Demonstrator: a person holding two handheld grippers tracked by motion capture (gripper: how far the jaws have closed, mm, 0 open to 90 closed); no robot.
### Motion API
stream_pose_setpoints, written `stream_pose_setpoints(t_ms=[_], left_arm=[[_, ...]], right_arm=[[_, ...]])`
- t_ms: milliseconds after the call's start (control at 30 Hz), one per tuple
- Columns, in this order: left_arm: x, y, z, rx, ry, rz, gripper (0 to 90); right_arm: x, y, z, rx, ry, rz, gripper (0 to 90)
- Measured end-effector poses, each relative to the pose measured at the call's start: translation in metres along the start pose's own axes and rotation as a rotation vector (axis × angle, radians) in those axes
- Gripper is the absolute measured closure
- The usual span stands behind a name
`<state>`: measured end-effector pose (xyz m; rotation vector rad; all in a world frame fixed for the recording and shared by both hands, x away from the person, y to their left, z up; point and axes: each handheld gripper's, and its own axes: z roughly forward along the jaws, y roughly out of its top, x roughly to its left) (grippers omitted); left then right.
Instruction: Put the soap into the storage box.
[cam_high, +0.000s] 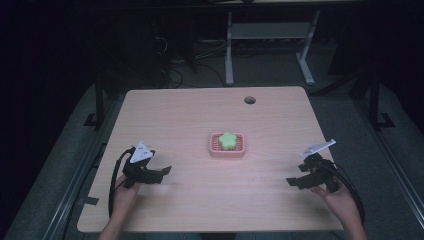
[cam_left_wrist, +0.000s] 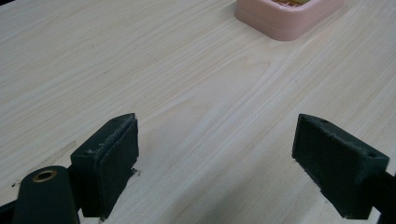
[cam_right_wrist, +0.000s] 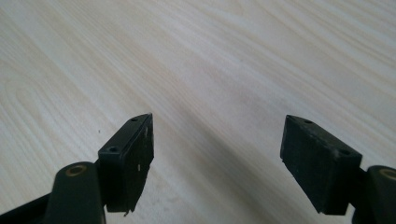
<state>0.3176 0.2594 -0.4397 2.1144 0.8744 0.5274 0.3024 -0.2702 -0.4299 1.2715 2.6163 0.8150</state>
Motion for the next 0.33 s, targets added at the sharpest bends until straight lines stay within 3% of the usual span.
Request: stream_pose_setpoints(t_ms=[333], left_arm=[[0.0, 0.0, 0.001, 0.001, 0.003, 0.0, 14.4]], right_arm=[[0.015, -0.027, -0.008, -0.052, -0.035, 0.0, 25.5]])
